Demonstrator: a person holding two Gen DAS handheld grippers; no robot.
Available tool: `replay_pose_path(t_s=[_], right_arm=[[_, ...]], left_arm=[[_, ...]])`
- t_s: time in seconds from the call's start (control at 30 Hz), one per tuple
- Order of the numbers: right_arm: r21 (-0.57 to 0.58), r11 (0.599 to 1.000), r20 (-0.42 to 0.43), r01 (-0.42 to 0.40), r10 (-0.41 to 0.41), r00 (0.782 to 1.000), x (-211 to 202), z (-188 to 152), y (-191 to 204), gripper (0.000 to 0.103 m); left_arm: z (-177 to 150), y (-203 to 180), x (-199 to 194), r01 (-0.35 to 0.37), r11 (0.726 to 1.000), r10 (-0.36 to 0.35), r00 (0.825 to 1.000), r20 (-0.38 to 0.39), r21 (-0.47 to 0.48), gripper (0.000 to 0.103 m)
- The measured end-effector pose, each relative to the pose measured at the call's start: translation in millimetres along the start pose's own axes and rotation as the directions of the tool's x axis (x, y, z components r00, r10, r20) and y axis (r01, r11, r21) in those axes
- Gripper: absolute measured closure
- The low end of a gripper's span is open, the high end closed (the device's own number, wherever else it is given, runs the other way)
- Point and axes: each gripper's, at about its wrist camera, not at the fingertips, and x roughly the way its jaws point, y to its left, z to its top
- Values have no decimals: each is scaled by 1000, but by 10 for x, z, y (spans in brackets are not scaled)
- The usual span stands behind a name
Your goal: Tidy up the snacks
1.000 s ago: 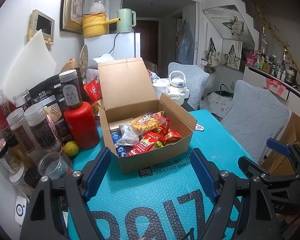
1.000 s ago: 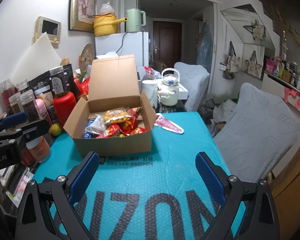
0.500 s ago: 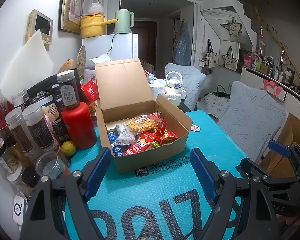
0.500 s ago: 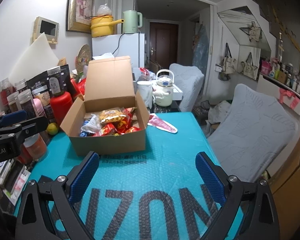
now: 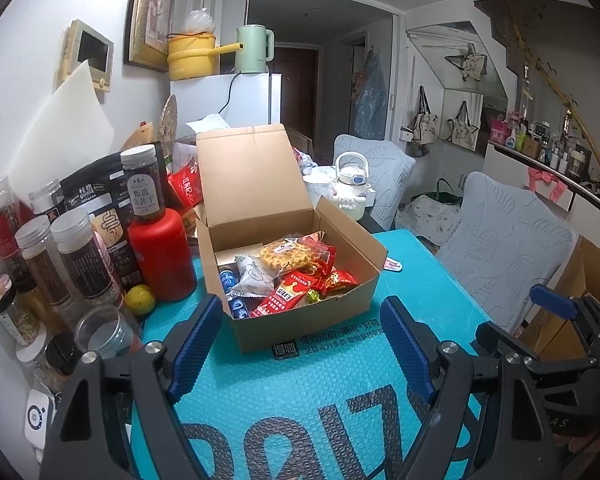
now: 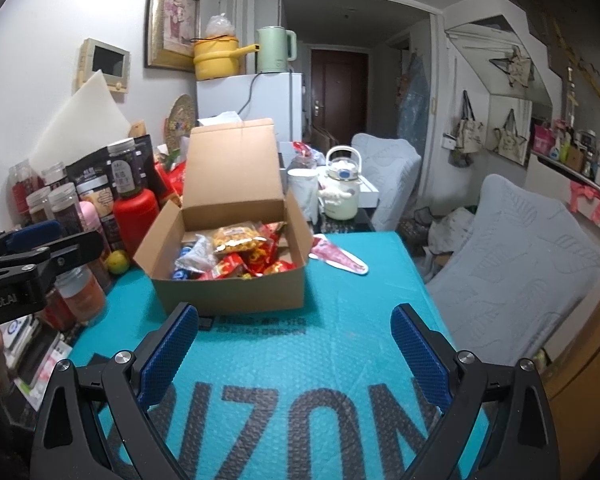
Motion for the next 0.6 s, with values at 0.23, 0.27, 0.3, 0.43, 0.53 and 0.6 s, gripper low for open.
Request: replay_pose_path(t_s=[0.23, 0.27, 0.3, 0.43, 0.53, 0.6], right_arm=[[1, 1000, -20, 10, -10, 1000, 59, -22, -9, 5], [3, 1000, -23, 15, -15, 1000, 68, -22, -14, 5], [3, 1000, -24, 18, -18, 1000, 65, -23, -24, 5], [-1, 1000, -24, 19, -20, 1000, 77, -25, -16, 5], [-3, 1000, -33, 24, -24, 999, 120, -40, -9, 5], [3, 1000, -45, 27, -26, 999, 167, -51, -21, 5]], left_arm=[[-8, -1, 68, 4, 1000, -4, 1000, -18, -3, 22], [-14, -4, 82, 12, 1000, -12, 1000, -23, -3, 22], [-17, -6, 91, 18, 1000, -18, 1000, -26, -3, 22], [-28, -7, 140, 32, 999, -32, 999, -40, -2, 22], [-39, 1, 182, 35, 999, -35, 998, -44, -10, 22], [-45, 7, 224, 33, 999, -33, 998, -54, -12, 22]])
